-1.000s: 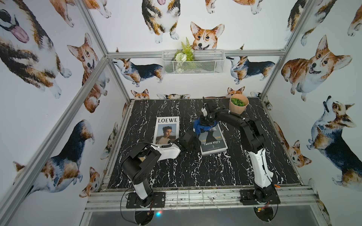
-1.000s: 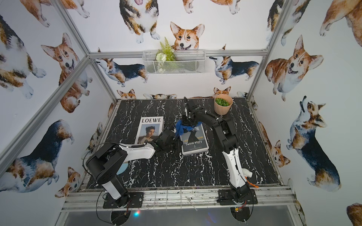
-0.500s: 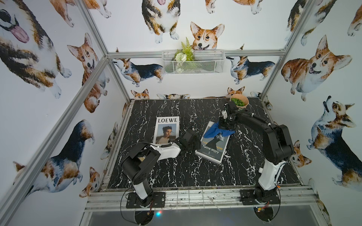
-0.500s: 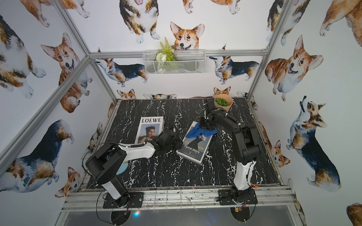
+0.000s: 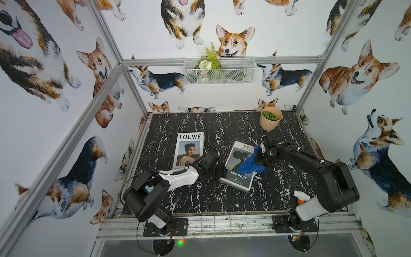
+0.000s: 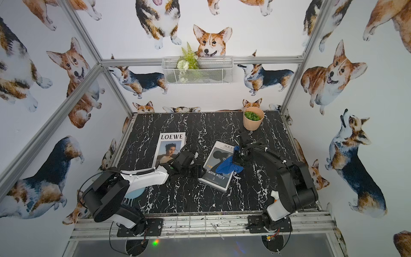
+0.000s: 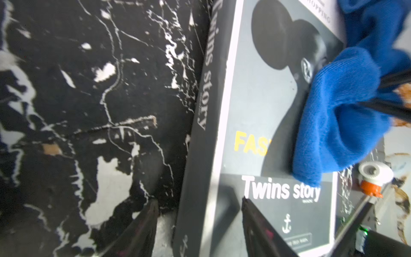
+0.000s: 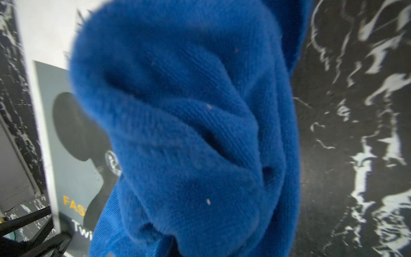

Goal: Wipe the cover of the book
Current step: Wipe the dirt from the cover of the book.

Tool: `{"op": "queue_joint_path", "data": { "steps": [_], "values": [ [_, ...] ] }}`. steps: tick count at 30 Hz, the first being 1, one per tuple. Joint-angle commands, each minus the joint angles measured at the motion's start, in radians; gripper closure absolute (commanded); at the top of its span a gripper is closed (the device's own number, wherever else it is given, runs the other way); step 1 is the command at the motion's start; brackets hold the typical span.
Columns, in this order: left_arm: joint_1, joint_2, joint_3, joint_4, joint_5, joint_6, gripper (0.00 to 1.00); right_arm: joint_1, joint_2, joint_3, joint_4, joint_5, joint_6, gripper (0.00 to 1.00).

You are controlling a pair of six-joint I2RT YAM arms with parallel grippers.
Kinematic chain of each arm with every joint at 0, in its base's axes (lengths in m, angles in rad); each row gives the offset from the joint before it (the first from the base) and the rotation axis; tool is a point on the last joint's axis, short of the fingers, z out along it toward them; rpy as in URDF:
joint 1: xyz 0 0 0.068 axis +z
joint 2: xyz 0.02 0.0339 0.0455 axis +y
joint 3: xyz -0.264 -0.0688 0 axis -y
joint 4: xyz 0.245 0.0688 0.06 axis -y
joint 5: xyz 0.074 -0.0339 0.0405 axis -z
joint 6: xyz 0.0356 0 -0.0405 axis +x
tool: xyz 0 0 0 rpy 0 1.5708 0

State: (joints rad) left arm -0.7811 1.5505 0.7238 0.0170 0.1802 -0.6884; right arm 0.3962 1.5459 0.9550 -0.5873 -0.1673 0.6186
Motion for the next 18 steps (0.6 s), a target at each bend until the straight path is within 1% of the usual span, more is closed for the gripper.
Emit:
{"op": "queue_joint_path", "data": {
  "steps": [1,3,6,9,12,14,18],
  "values": [
    [0.001,-0.002,-0.014,0.052,0.084,0.023,0.35,0.037,0.079,-0.027,0.117,-0.074,0.087,1.00],
    [0.002,0.010,-0.028,0.075,0.109,0.027,0.35,0.060,0.133,-0.017,0.166,-0.093,0.108,1.00],
    [0.005,0.031,-0.052,0.108,0.114,0.018,0.38,0.064,0.248,0.026,0.231,-0.144,0.132,1.00],
    [0.013,0.043,-0.078,0.135,0.106,0.001,0.42,0.063,0.340,0.140,0.195,-0.122,0.109,1.00],
    [0.012,0.033,-0.096,0.132,0.076,0.003,0.45,0.063,0.347,0.245,0.109,-0.066,0.073,1.00],
    [0.013,0.024,-0.105,0.112,0.039,0.011,0.47,0.067,0.319,0.294,0.053,-0.028,0.048,1.00],
    [0.014,0.017,-0.110,0.078,-0.015,0.027,0.48,0.110,0.249,0.385,-0.095,0.079,-0.018,1.00]
  ]
}}
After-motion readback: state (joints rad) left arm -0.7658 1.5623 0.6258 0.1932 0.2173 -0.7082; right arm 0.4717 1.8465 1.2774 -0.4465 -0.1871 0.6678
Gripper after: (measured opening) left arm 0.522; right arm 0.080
